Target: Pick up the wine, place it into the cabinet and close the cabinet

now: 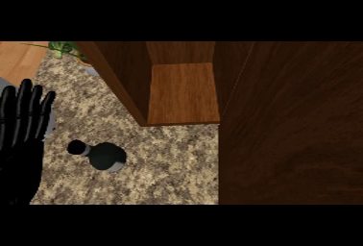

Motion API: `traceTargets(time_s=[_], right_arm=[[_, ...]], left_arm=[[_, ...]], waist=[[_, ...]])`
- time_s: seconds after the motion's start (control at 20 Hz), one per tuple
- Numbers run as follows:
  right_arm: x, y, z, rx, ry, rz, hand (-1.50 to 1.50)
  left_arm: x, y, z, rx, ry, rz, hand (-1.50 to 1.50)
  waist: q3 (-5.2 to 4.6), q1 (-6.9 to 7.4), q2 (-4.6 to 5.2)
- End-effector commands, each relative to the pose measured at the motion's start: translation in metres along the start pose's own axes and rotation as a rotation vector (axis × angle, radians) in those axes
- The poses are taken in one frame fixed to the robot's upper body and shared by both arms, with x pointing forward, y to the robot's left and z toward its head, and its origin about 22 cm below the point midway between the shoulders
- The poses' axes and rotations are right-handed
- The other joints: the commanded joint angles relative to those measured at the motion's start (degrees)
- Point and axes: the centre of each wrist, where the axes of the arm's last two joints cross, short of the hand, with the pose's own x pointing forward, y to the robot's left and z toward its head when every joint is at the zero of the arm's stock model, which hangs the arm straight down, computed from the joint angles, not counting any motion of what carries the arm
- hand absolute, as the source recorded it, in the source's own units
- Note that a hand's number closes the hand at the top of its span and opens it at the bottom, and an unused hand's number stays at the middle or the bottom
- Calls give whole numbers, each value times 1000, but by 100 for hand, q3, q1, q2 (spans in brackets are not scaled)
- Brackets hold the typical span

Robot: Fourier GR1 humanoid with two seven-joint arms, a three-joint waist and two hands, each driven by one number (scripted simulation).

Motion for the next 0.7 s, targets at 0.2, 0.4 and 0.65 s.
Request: traceTargets(time_s=[0.2, 0.4, 0.65], right_arm=[[12, 0, 38, 20, 30, -30, -150], [19, 18, 39, 240, 97, -192, -150], [44, 4, 55, 259, 113, -207, -150]], left_arm=[[16, -11, -8, -386, -173, 108, -150], [5, -42, 16, -491, 16, 406, -150], [33, -36, 28, -509, 41, 448, -150]], waist=[[-57, 107, -94], [-56, 165, -94], [-51, 192, -82]])
